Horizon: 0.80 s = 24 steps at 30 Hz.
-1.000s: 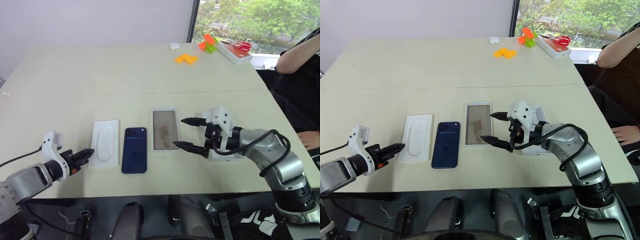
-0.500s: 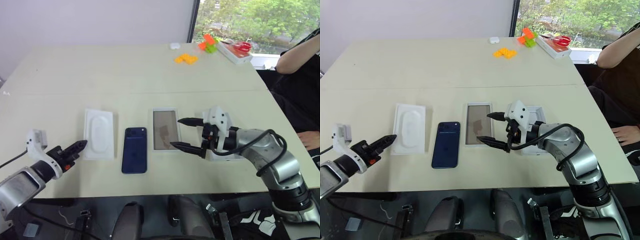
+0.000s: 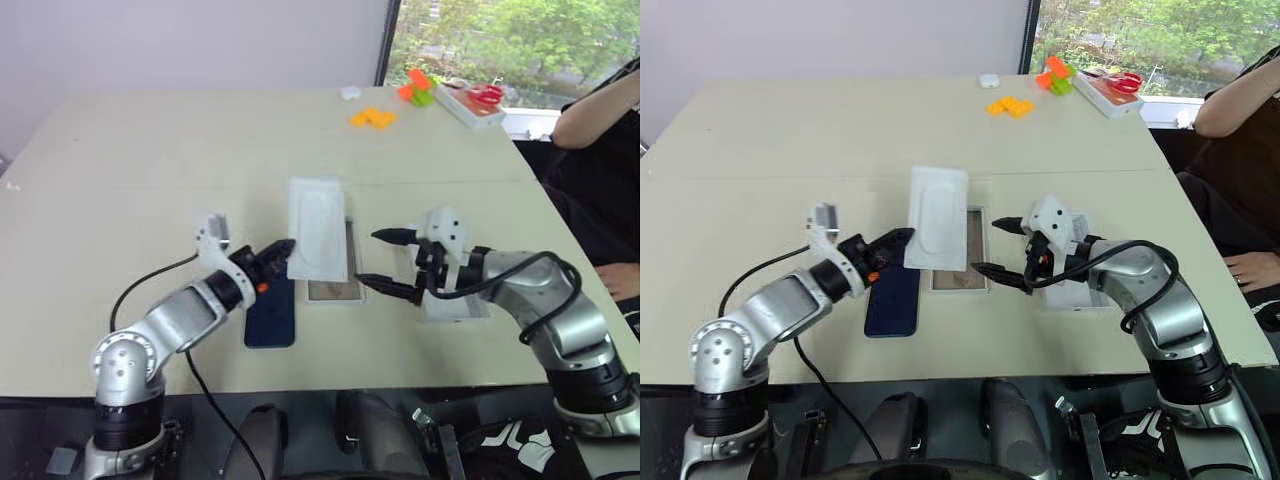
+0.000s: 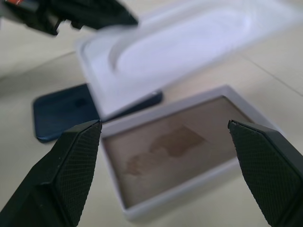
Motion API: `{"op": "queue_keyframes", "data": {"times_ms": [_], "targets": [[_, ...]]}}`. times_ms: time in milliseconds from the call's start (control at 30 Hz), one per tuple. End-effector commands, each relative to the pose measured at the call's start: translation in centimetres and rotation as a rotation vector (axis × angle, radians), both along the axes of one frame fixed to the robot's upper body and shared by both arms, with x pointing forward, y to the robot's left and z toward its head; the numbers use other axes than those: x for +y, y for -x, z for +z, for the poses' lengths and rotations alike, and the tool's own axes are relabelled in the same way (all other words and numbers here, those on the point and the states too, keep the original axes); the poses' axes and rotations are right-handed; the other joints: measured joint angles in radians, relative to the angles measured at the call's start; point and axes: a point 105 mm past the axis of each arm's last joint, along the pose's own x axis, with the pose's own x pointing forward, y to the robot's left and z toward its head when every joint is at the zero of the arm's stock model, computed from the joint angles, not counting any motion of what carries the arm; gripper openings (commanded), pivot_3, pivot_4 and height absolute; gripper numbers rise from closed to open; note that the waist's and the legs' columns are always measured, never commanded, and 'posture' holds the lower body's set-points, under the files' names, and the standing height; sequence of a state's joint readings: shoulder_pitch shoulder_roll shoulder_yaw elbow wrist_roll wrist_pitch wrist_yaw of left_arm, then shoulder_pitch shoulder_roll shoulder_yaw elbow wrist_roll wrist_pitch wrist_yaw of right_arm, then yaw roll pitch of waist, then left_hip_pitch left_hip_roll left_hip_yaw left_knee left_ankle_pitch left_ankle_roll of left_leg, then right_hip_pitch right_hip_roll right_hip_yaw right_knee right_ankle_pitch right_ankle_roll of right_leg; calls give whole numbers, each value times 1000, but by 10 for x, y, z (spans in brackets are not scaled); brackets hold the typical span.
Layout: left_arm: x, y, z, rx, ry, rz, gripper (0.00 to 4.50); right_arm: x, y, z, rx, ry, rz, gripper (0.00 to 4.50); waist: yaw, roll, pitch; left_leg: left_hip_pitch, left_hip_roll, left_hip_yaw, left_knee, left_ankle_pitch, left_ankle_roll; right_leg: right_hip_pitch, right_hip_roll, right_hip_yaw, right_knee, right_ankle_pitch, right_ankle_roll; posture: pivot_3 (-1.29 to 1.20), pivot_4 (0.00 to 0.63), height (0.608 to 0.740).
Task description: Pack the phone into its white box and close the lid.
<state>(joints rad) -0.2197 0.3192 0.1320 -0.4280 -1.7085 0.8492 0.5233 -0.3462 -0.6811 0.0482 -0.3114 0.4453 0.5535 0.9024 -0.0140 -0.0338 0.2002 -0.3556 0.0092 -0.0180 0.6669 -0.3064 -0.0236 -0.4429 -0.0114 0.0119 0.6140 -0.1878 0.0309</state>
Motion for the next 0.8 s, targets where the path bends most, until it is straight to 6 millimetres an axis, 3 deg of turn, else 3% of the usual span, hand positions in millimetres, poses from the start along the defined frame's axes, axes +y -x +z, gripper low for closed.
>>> {"op": "queue_keyframes", "data": {"times_ms": [33,233,800], "targets": [[-8,-4,5,-2,-38,-3,63,-15,-4,16,-77,14,-32,4500,3,0,0,0,0,0,0,0,0,0,1,0,0,0,0,0,150,740],[-18,-4,0,59,-102,-41,63,-25,-1,15,-77,49,-32,4500,2,0,0,0,1,0,0,0,0,0,1,0,1,-2,3,0,150,740],[-21,-11,-12,113,-174,-5,63,-24,-4,14,-87,59,-29,4500,4,0,0,0,0,0,0,1,-1,0,0,0,0,-2,2,0,150,740]]}}
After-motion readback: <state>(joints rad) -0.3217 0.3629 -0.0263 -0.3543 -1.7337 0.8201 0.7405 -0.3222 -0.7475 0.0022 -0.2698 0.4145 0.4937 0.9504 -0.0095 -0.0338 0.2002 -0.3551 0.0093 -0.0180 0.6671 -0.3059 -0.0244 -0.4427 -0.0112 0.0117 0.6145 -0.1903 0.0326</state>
